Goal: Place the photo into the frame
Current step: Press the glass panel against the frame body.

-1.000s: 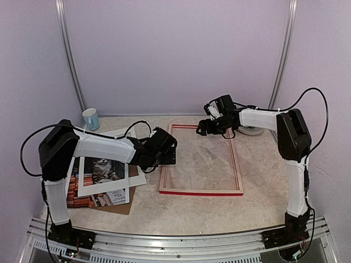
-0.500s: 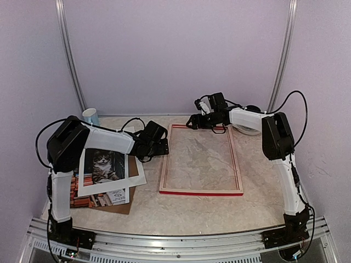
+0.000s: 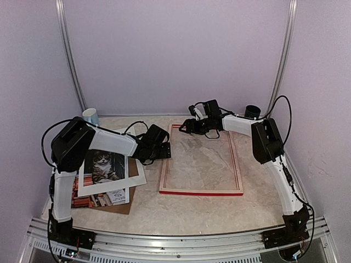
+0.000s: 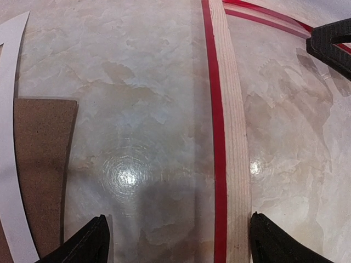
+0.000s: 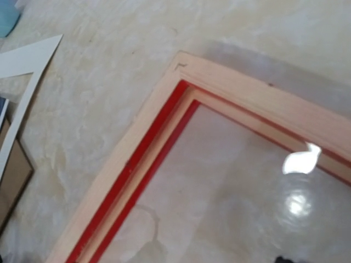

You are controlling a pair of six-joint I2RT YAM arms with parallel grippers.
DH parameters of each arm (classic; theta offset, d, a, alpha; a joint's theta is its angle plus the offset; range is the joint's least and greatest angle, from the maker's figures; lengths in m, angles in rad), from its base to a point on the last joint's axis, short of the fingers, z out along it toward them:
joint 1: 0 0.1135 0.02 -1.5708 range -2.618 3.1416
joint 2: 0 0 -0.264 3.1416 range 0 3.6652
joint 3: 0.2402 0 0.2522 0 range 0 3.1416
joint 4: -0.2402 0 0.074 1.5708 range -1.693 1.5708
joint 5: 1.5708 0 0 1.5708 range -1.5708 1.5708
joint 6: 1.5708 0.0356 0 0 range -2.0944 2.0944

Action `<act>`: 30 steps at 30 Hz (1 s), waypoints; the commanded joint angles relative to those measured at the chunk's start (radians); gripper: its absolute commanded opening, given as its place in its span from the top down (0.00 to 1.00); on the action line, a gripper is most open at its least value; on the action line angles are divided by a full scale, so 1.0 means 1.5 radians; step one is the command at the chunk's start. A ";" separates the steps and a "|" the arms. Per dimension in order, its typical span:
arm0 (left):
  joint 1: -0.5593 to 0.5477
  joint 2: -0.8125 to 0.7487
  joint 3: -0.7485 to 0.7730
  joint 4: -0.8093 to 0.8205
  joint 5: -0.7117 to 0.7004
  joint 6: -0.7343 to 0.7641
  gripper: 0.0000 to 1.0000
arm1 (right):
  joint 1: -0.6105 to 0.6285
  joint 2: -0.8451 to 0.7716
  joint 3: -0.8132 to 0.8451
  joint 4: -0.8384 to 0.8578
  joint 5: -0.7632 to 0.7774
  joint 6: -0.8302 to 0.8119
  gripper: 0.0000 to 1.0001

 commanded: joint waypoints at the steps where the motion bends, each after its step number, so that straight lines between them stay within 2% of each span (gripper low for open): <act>1: -0.010 0.016 0.013 0.011 -0.005 0.005 0.13 | 0.015 0.030 0.042 -0.007 0.007 0.016 0.24; 14: -0.011 0.012 0.009 0.008 -0.028 -0.009 0.11 | 0.014 0.040 0.059 -0.056 0.091 -0.003 0.23; 16: -0.011 0.012 0.009 0.006 -0.037 -0.013 0.09 | 0.015 0.028 0.048 -0.032 0.065 -0.006 0.23; 20: -0.011 0.001 -0.005 0.016 -0.047 -0.017 0.07 | 0.019 -0.006 -0.015 0.082 -0.050 0.020 0.23; 30: -0.013 -0.009 -0.014 0.028 -0.035 -0.017 0.06 | 0.044 0.024 0.021 0.079 -0.112 0.021 0.23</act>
